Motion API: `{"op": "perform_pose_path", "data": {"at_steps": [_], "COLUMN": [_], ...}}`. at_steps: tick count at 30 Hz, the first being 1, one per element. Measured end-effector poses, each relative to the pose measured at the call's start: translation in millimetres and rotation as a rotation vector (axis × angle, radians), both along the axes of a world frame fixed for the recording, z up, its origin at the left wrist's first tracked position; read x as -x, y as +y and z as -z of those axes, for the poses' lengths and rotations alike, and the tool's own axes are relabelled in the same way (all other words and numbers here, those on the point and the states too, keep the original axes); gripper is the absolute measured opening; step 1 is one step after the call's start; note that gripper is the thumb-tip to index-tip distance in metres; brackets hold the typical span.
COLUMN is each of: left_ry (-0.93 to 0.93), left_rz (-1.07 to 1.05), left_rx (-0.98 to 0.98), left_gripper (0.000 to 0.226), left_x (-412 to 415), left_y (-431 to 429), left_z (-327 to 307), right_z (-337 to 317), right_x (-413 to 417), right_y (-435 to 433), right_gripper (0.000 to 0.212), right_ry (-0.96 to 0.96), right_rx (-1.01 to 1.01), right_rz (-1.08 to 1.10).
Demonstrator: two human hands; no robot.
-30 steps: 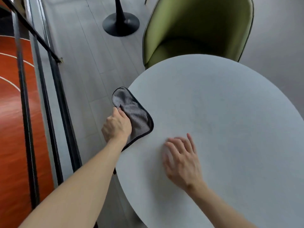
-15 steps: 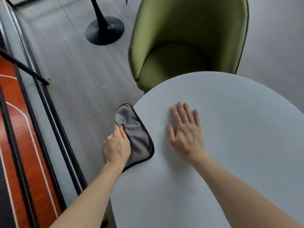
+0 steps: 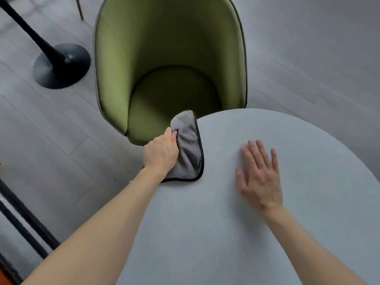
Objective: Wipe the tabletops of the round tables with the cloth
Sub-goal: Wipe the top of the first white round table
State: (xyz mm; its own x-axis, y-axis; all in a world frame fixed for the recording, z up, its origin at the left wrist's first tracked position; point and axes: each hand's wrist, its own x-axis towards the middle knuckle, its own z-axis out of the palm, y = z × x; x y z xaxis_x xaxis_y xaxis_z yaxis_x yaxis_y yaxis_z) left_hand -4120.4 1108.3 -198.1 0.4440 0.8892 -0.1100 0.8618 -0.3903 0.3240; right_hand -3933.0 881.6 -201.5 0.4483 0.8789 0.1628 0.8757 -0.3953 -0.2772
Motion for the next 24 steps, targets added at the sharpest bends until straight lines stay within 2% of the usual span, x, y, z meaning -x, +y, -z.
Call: {"op": "perform_pose_path", "data": {"at_steps": [2,9,15,17,18,20,21,24], "left_ry": [0.0,0.014,-0.016,0.046,0.082,0.127,0.115,-0.141], "left_rz": [0.047,0.242,0.373,0.401,0.408,0.439,0.458,0.475], "left_rx": [-0.029,-0.129,-0.205,-0.252,-0.258,-0.221,-0.181,0.059], "left_gripper": [0.039,0.044,0.044,0.044,0.046,0.053,0.057,0.064], "left_x": [-27,-125,-179,-192,-199,-212,-216,-201], "left_y": [9,19,2,-9,-15,-29,-35,-34], "left_z": [0,0,6,6,4,1,-1,-15], "right_z": [5,7,11,11,10,2,-3,-20], "right_x": [-11,-9,-7,-6,-4,-6,-10,-47], "right_y": [-2,-1,-1,0,0,-3,-5,13], "right_gripper": [0.066,0.06,0.059,0.051,0.043,0.03,0.027,0.024], "right_ry": [0.046,0.09,0.122,0.201,0.301,0.508,0.541,0.308], "right_rx": [0.01,-0.044,-0.101,-0.175,-0.246,-0.419,-0.497,-0.626], "right_rz": [0.084,0.082,0.104,0.149,0.205,0.355,0.414,0.445]}}
